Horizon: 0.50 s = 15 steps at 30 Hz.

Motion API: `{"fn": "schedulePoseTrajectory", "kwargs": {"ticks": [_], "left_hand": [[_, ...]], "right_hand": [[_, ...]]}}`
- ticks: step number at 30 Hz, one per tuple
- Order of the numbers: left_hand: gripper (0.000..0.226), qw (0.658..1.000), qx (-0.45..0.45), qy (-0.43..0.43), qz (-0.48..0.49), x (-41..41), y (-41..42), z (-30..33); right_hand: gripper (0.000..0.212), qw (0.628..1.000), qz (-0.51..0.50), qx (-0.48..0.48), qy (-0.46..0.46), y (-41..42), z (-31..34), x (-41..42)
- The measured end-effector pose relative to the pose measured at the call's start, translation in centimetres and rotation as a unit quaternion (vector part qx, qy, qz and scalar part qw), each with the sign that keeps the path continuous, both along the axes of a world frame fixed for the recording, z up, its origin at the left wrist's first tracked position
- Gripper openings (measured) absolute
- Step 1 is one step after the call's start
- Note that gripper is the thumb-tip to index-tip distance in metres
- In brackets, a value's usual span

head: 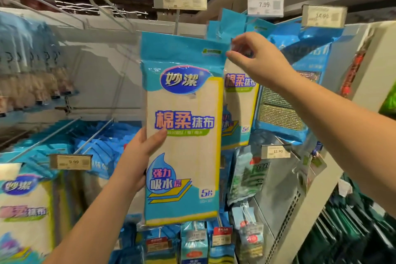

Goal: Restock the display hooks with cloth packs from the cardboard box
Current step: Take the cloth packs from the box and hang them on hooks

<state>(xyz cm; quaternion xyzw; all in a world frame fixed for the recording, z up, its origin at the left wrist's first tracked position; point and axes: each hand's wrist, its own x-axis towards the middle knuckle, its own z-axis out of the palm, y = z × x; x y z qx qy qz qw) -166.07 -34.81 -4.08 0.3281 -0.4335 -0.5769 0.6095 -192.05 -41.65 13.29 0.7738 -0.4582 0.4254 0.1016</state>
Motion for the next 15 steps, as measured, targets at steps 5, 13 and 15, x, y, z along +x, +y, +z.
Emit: {"fn": "schedulePoseTrajectory", "kwargs": {"ticks": [5,13,15], "left_hand": [[0.043,0.999,0.001,0.014,-0.05,-2.0,0.4,-0.1],[0.077,0.992,0.046,0.001,-0.117,-5.1,-0.6,0.5],[0.075,0.987,0.047,-0.001,-0.151,-6.0,-1.0,0.8]], "right_hand": [[0.039,1.0,0.001,0.029,-0.01,1.2,1.3,0.5],[0.018,0.996,-0.075,0.043,-0.034,0.5,1.3,-2.4],[0.022,0.994,-0.098,0.021,-0.051,-0.1,1.0,-3.1]]}}
